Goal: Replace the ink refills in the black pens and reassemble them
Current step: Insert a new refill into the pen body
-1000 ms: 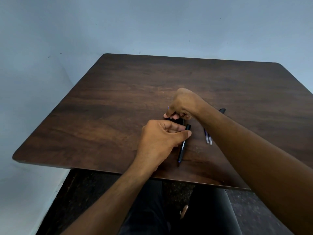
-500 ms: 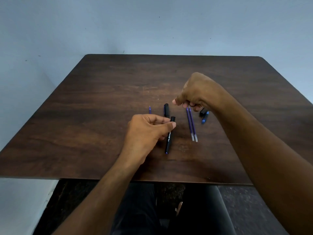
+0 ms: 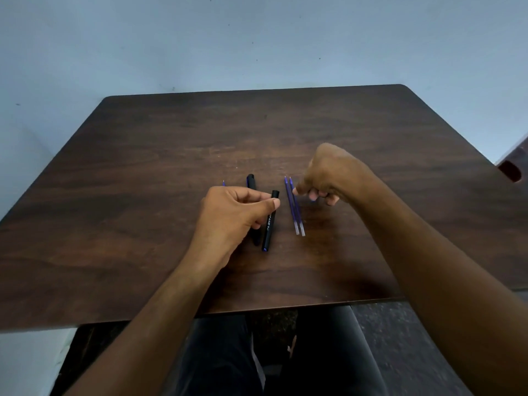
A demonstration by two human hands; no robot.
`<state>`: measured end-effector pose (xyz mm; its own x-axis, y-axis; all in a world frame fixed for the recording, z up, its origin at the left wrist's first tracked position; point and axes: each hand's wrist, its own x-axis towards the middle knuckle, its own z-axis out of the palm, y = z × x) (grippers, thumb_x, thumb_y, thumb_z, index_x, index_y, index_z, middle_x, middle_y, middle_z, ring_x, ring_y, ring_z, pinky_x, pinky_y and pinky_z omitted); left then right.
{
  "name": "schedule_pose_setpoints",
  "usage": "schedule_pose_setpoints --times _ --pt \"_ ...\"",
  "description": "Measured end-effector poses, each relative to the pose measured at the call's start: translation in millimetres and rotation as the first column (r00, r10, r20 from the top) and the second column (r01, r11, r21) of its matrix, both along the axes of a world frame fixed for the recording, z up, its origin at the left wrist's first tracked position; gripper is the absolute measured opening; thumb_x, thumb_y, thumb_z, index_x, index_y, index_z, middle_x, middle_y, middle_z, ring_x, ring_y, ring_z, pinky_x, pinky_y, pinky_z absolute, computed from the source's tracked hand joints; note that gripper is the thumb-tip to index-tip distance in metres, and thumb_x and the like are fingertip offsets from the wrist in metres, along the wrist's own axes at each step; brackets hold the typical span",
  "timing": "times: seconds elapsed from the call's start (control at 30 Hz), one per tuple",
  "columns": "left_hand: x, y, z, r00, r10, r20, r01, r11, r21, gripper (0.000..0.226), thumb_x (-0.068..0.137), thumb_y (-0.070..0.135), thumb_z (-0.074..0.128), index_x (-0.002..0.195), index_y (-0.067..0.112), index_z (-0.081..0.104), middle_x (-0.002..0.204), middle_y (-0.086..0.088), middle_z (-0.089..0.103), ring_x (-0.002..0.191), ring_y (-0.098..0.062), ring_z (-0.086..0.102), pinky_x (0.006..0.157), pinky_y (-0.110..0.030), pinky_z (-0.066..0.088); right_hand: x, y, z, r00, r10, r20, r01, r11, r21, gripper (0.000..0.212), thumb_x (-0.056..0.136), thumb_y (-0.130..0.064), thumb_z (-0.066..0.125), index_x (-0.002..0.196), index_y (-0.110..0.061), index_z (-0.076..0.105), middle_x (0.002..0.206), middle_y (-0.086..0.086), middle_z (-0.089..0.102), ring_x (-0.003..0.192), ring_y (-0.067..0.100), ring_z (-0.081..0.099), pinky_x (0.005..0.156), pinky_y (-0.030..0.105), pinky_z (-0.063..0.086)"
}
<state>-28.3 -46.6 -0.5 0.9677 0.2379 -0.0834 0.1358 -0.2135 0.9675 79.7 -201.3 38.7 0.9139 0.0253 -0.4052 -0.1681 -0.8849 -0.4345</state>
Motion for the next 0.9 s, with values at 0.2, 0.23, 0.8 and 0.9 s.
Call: schedule_pose_setpoints --times 0.2,0.23,0.8,0.9 --pt "7 -2 -1 0.999 0.015 0.031 -0.015 1.000 0.016 0.011 0.076 0.023 0.086 0.084 0.016 0.081 0.061 -0.003 0.072 0.053 -0.009 0.062 0.058 -0.020 0.055 -8 6 -4 0.999 -0.011 0.039 0.014 0.996 -0.083 0.027 0.084 -0.025 0.083 0.073 -0.004 0.071 0.039 0.001 0.063 0.042 0.019 0.063 0.045 0.028 0.050" --pt "7 -2 -1 1.000 0.014 0.028 -0.014 1.000 0.023 0.012 0.076 0.024 0.086 0.085 0.017 0.081 0.061 -0.002 0.073 0.053 -0.009 0.063 0.059 -0.021 0.055 -9 7 -4 0.998 -0.009 0.059 0.015 0.995 -0.096 0.027 0.083 -0.026 0.084 0.072 -0.004 0.070 0.038 0.001 0.062 0.042 0.018 0.063 0.047 0.029 0.052" --pt "8 -1 -3 0.999 0.011 0.033 -0.013 0.999 0.050 0.007 0.075 0.028 0.086 0.077 0.025 0.080 0.063 -0.001 0.074 0.053 -0.007 0.065 0.060 -0.022 0.059 -12 19 -6 0.992 0.058 0.114 -0.042 0.990 -0.133 0.028 0.086 -0.020 0.079 0.073 -0.010 0.055 0.087 0.011 0.067 0.067 0.024 0.060 0.064 0.037 0.056" --pt "9 0 -4 0.999 0.011 0.034 -0.013 0.999 0.048 0.007 0.075 0.028 0.086 0.077 0.025 0.080 0.063 0.000 0.074 0.053 -0.007 0.065 0.060 -0.022 0.058 -15 20 -7 0.987 0.069 0.147 -0.049 0.990 -0.135 0.030 0.087 -0.019 0.077 0.070 -0.012 0.052 0.077 0.007 0.061 0.062 0.020 0.057 0.048 0.029 0.041"
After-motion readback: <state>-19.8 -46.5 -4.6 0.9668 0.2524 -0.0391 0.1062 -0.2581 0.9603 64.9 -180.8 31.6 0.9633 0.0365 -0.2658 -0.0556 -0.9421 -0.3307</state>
